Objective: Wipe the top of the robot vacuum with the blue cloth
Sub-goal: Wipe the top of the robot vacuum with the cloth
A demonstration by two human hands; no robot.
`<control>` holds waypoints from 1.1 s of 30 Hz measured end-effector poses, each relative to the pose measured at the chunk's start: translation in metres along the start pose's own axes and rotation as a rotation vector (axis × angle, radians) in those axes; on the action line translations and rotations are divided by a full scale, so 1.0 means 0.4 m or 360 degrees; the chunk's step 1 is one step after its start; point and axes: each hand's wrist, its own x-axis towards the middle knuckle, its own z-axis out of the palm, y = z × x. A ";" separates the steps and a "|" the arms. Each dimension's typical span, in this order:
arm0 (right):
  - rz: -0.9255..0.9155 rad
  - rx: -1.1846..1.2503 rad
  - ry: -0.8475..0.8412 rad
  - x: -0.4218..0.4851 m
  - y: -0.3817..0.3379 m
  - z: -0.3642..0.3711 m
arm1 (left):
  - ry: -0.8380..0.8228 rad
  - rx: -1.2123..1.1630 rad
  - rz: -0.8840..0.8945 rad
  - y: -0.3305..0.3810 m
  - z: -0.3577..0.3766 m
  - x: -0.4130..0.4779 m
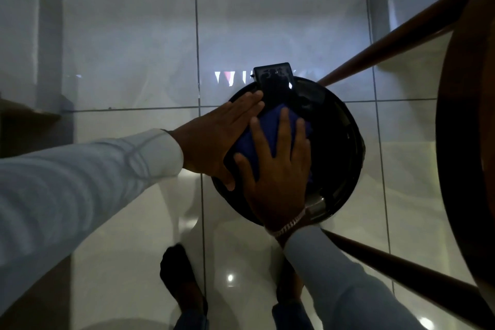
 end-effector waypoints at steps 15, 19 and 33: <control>-0.0426 -0.0141 -0.0099 -0.107 0.021 -0.007 | 0.0096 0.0149 0.0119 -0.001 -0.006 -0.005; -0.0273 -0.0130 -0.0088 -0.146 0.166 -0.053 | -0.0007 0.0154 0.0048 0.007 -0.016 -0.005; 0.0110 0.0131 -0.0018 -0.114 0.099 -0.049 | -0.0450 0.0742 0.0272 0.049 -0.131 0.151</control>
